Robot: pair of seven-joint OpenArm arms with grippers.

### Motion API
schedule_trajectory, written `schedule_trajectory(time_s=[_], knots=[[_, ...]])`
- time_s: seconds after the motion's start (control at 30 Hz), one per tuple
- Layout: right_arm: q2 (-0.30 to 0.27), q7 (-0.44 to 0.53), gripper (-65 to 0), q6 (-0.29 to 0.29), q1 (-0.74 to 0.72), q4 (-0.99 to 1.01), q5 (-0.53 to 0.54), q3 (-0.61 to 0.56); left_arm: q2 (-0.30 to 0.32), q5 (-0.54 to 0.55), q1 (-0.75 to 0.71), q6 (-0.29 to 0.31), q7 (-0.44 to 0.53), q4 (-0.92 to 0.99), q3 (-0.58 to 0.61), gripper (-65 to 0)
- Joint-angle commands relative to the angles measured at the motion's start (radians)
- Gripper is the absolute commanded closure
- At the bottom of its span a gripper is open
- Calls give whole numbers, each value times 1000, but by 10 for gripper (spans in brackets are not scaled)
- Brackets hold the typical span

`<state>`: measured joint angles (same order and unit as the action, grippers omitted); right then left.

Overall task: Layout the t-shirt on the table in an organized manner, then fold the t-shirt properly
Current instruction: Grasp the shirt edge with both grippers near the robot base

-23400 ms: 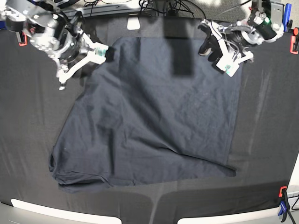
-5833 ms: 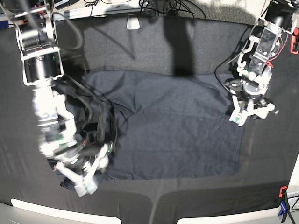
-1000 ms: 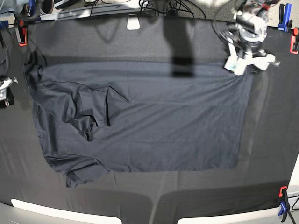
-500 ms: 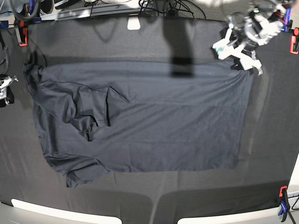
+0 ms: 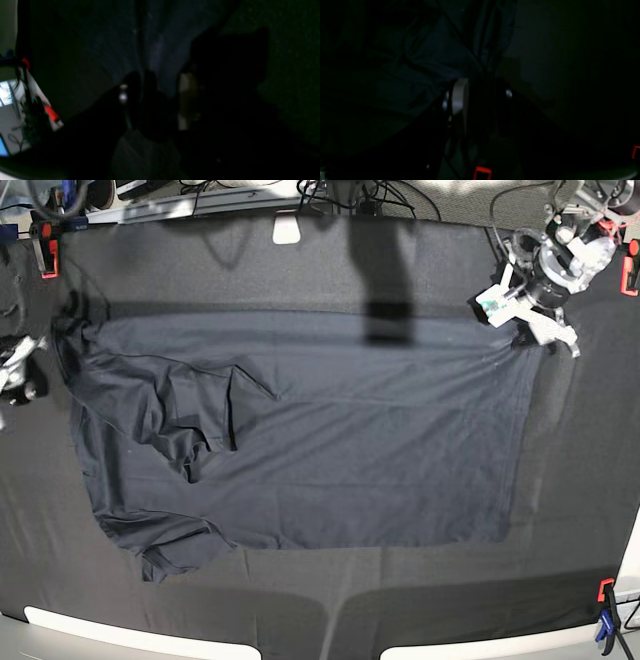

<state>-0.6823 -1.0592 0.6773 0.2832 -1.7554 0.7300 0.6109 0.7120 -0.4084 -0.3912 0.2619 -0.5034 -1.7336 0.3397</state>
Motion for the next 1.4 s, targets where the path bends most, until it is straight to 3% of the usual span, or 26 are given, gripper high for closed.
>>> schedule_trajectory(time_s=[0.0,0.1,0.17,0.23,0.3,0.4,0.53,0.7,0.83,0.97,1.13,1.23,1.37], knots=[[-15,14,-182,21,0,-32,11,11,17,-10,-4,0,-45,4,-5,-140],[22,14,-182,21,31,-88,11,10,17,-7,-5,0,-46,4,-5,0],[46,14,-182,21,70,-130,11,10,17,1,-5,-5,-50,4,-5,0],[59,14,-182,21,120,-171,10,10,17,21,-5,-45,-50,4,-5,0],[56,14,-182,21,172,-198,6,4,17,24,-5,-79,-50,3,-5,0],[36,14,-182,21,228,-209,-64,-48,16,24,-5,-79,-50,2,-5,0],[-41,85,-182,21,251,-209,-313,-235,17,24,-5,-79,-50,0,-5,0],[-164,386,-182,12,245,-209,-801,-549,17,45,-5,-79,-50,0,-5,0],[-244,420,-182,-141,243,-209,-1055,-751,17,66,-5,-79,-50,0,-5,0],[-257,380,-197,-220,243,-208,-1121,-819,17,73,-5,-79,-50,0,-5,0],[-258,388,-328,-259,243,-205,-1120,-820,17,73,-5,-79,-50,0,-5,0],[-258,406,-332,-306,243,-178,-1150,-820,17,73,-5,-79,-50,0,-5,0],[-258,416,-331,-312,243,-112,-1210,-820,17,73,-5,-79,-50,0,-5,0]])
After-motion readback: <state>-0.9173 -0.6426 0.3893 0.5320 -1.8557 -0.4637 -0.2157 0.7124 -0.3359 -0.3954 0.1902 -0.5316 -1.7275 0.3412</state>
